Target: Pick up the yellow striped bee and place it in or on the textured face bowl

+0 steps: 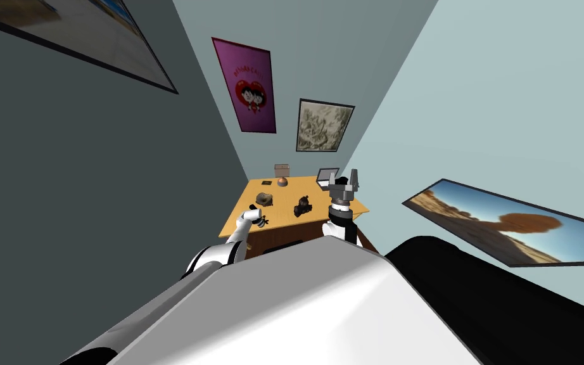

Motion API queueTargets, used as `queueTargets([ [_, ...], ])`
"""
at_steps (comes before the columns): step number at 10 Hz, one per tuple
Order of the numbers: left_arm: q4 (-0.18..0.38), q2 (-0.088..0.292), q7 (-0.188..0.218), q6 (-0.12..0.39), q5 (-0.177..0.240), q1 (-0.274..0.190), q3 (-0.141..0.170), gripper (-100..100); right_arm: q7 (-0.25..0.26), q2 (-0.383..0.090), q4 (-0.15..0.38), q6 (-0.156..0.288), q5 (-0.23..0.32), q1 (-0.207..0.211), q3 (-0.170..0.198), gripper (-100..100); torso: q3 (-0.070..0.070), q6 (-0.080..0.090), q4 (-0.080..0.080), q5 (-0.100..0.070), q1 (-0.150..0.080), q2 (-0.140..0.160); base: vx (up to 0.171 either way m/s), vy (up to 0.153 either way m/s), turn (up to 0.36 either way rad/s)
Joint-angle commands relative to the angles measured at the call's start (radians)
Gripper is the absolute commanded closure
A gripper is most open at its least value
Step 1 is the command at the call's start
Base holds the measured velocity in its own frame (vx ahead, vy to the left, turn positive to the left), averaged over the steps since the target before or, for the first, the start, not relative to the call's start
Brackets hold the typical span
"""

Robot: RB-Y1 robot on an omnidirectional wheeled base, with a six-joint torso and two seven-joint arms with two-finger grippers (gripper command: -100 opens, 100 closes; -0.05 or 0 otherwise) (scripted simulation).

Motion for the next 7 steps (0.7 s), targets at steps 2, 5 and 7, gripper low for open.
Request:
queueTargets([
  [2, 0.086, 0.017, -0.012, -0.043, 0.008, -0.033, 0.009, 100, 0.000, 0.000, 0.000, 0.000, 0.000, 0.000, 0.000, 0, -0.001, 0.000, -0.001, 0.000, -0.001, -0.001, -0.014, -0.002, -0.007],
  [5, 0.097, 0.061, -0.069, -0.086, -0.013, -0.032, 0.035, 100, 0.000, 0.000, 0.000, 0.000, 0.000, 0.000, 0.000, 0, 0.000, -0.001, -0.001, 0.000, 0.000, 0.001, -0.056, -0.010, -0.001],
  [7, 0.099, 0.098, -0.136, -0.140, -0.039, -0.031, 0.068, 100, 0.000, 0.000, 0.000, 0.000, 0.000, 0.000, 0.000, 0, -0.001, 0.001, -0.001, 0.000, -0.001, -0.001, -0.048, -0.021, -0.021],
])
